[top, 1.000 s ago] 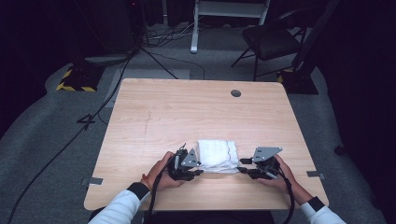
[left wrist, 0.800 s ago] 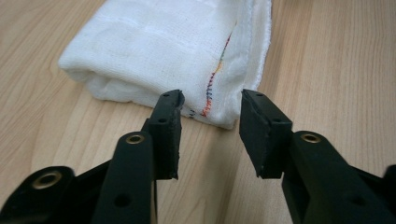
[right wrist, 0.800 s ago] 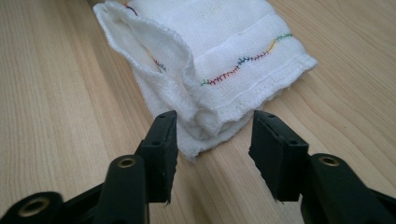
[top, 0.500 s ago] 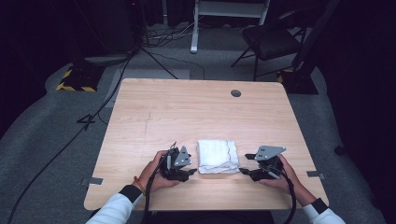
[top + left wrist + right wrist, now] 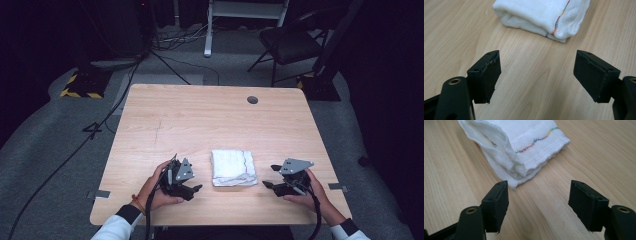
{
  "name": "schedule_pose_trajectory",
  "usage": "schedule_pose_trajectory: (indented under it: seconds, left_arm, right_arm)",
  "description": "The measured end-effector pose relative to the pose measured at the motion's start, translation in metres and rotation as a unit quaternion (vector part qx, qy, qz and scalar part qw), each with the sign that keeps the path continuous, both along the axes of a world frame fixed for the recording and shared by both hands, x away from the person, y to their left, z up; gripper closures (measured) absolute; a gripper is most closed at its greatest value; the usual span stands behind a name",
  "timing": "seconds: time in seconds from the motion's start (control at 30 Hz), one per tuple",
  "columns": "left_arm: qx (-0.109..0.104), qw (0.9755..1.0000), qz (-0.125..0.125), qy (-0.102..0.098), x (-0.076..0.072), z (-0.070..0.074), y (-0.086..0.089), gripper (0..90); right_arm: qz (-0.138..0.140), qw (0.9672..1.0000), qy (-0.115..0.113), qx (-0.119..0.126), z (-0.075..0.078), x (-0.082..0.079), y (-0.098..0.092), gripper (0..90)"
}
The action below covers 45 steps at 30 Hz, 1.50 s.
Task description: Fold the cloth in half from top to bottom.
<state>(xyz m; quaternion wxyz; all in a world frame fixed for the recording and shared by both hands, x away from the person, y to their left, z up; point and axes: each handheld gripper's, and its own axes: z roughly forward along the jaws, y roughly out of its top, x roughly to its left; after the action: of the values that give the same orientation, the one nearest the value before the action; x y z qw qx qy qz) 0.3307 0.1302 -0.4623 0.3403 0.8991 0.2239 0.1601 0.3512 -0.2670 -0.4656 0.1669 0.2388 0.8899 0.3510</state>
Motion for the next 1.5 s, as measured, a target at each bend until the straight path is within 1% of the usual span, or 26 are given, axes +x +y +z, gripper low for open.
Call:
schedule_pose_trajectory:
  seconds: [0.1, 0.17, 0.2, 0.23, 0.27, 0.3, 0.4, 0.5, 0.57, 0.63, 0.7, 0.77, 0.87, 0.97, 1.1, 1.13, 1.23, 1.27, 1.33, 1.4, 1.43, 1.5]
  left_arm:
    - [0.002, 0.9999, 0.011, 0.000, -0.002, 0.000, 0.007, 20.3]
    - [0.001, 0.9997, 0.023, 0.002, -0.003, 0.000, 0.011, 19.1]
    - [0.001, 0.9997, 0.026, 0.001, -0.004, 0.000, 0.014, 18.5]
    - [0.002, 0.9996, 0.028, -0.001, -0.005, 0.000, 0.016, 18.5]
    - [0.003, 0.9995, 0.031, -0.003, -0.006, 0.000, 0.018, 18.3]
    - [0.004, 0.9994, 0.036, -0.003, -0.006, 0.000, 0.020, 18.3]
    - [0.008, 0.9988, 0.048, -0.003, -0.008, -0.001, 0.028, 18.1]
    - [0.011, 0.9983, 0.057, -0.006, -0.009, -0.001, 0.034, 18.1]
    - [0.014, 0.9980, 0.062, -0.006, -0.009, -0.001, 0.038, 18.0]
    - [0.019, 0.9973, 0.070, -0.006, -0.009, -0.002, 0.042, 17.7]
    - [0.022, 0.9969, 0.075, -0.003, -0.009, -0.003, 0.045, 17.3]
    - [0.027, 0.9967, 0.076, -0.003, -0.009, -0.005, 0.048, 16.9]
    - [0.035, 0.9956, 0.087, -0.005, -0.008, -0.007, 0.053, 16.9]
    - [0.047, 0.9938, 0.100, -0.012, -0.008, -0.010, 0.058, 17.1]
    - [0.054, 0.9918, 0.116, -0.010, -0.009, -0.015, 0.066, 17.9]
    - [0.052, 0.9913, 0.121, -0.006, -0.009, -0.016, 0.069, 17.9]
    - [0.052, 0.9901, 0.130, -0.005, -0.009, -0.018, 0.075, 18.4]
    - [0.049, 0.9895, 0.136, -0.001, -0.009, -0.019, 0.077, 18.6]
    - [0.044, 0.9893, 0.139, 0.002, -0.009, -0.020, 0.083, 18.6]
    - [0.041, 0.9886, 0.145, 0.005, -0.010, -0.022, 0.088, 18.9]
    - [0.044, 0.9885, 0.144, 0.007, -0.009, -0.023, 0.090, 18.9]
    - [0.055, 0.9875, 0.147, 0.013, -0.009, -0.027, 0.094, 18.8]
  right_arm:
    - [-0.017, 0.9998, -0.003, -0.003, 0.000, -0.001, -0.007, 29.7]
    - [-0.026, 0.9996, -0.007, -0.002, 0.002, -0.002, -0.012, 28.9]
    - [-0.034, 0.9994, -0.011, 0.001, 0.003, -0.002, -0.018, 28.7]
    - [-0.034, 0.9994, -0.011, 0.001, 0.003, -0.002, -0.018, 28.7]
    - [-0.043, 0.9990, -0.010, 0.001, 0.004, -0.002, -0.023, 28.4]
    - [-0.043, 0.9990, -0.010, 0.001, 0.004, -0.002, -0.023, 28.4]
    - [-0.052, 0.9986, -0.010, 0.001, 0.003, -0.003, -0.032, 28.4]
    - [-0.062, 0.9980, -0.011, -0.005, 0.001, -0.004, -0.040, 28.4]
    - [-0.064, 0.9979, -0.012, -0.006, 0.000, -0.004, -0.043, 28.4]
    - [-0.070, 0.9974, -0.008, -0.011, -0.002, -0.005, -0.049, 28.4]
    - [-0.073, 0.9972, -0.007, -0.011, -0.003, -0.006, -0.051, 28.4]
    - [-0.077, 0.9970, -0.003, -0.010, -0.005, -0.006, -0.056, 28.4]
    - [-0.084, 0.9964, 0.002, -0.015, -0.008, -0.006, -0.062, 28.4]
    - [-0.092, 0.9956, 0.004, -0.015, -0.011, -0.007, -0.069, 28.4]
    - [-0.106, 0.9942, 0.008, -0.014, -0.015, -0.008, -0.081, 28.4]
    - [-0.109, 0.9939, 0.009, -0.013, -0.016, -0.008, -0.084, 28.3]
    - [-0.121, 0.9925, 0.010, -0.006, -0.018, -0.010, -0.092, 27.9]
    - [-0.124, 0.9921, 0.013, -0.002, -0.019, -0.011, -0.096, 27.9]
    - [-0.134, 0.9907, 0.018, 0.011, -0.021, -0.012, -0.103, 27.4]
    - [-0.143, 0.9891, 0.025, 0.026, -0.024, -0.013, -0.109, 27.2]
    - [-0.148, 0.9881, 0.028, 0.029, -0.026, -0.013, -0.112, 27.2]
    - [-0.158, 0.9865, 0.031, 0.029, -0.030, -0.014, -0.117, 27.1]
